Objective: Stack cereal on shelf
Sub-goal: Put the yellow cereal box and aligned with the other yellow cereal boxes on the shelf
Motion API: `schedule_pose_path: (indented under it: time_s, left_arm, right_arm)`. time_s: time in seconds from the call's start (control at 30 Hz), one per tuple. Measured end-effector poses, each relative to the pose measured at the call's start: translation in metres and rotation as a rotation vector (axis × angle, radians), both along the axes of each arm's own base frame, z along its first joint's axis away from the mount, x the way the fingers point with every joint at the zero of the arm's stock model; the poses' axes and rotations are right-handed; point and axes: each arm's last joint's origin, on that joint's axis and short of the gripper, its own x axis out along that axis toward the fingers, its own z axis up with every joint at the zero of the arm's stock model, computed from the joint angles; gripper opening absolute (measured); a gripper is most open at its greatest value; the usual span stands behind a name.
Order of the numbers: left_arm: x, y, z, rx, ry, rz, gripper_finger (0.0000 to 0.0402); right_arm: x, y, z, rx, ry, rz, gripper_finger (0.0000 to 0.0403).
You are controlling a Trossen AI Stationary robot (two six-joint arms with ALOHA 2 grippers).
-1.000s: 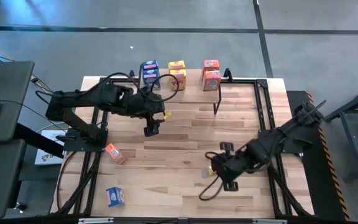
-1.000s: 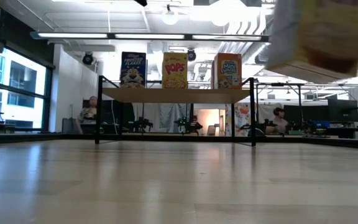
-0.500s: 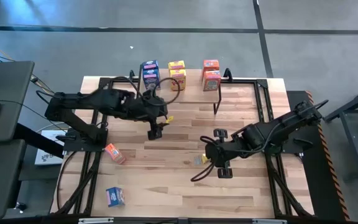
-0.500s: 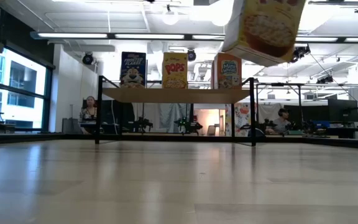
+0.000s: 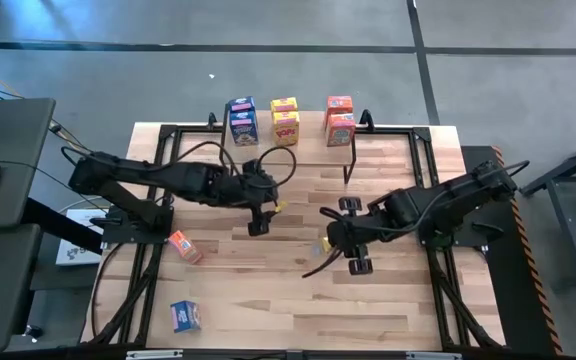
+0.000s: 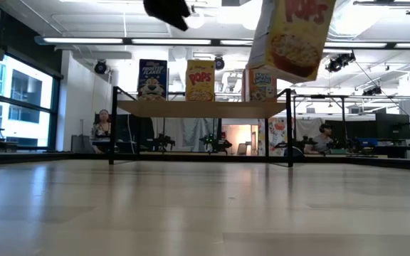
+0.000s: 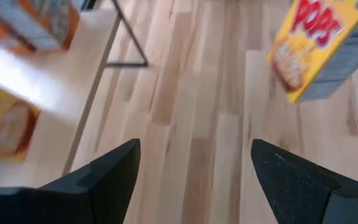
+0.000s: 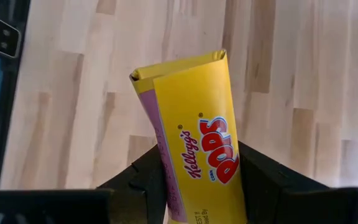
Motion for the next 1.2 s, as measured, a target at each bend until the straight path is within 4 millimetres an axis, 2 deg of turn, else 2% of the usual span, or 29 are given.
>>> schedule_pose_path:
  time_s: [0.23,0.43,0.57,0.77,1.2]
  left_arm:
    - [0.008,-0.007,-0.026,0.005,-0.085,-0.04,0.0298]
    - [0.015,-0.01,-0.033,-0.052,-0.191,-0.124,0.0298]
    - [0.018,-0.013,-0.031,-0.084,-0.236,-0.185,0.0298]
    - [0.019,-0.012,-0.029,-0.08,-0.26,-0.187,0.0298]
    - [0.023,-0.005,-0.03,-0.096,-0.288,-0.144,0.0298]
  right_arm:
    - [0.006,-0.019,0.0,-0.021,0.0,-0.023,0.0147]
    - [0.012,-0.037,0.0,-0.044,-0.008,-0.041,0.0147]
    - [0.015,-0.05,0.001,-0.047,-0.014,-0.077,0.0147]
    - [0.019,-0.066,0.001,-0.043,-0.031,-0.13,0.0147]
    - [0.032,-0.072,0.008,0.041,-0.162,-0.123,0.0147]
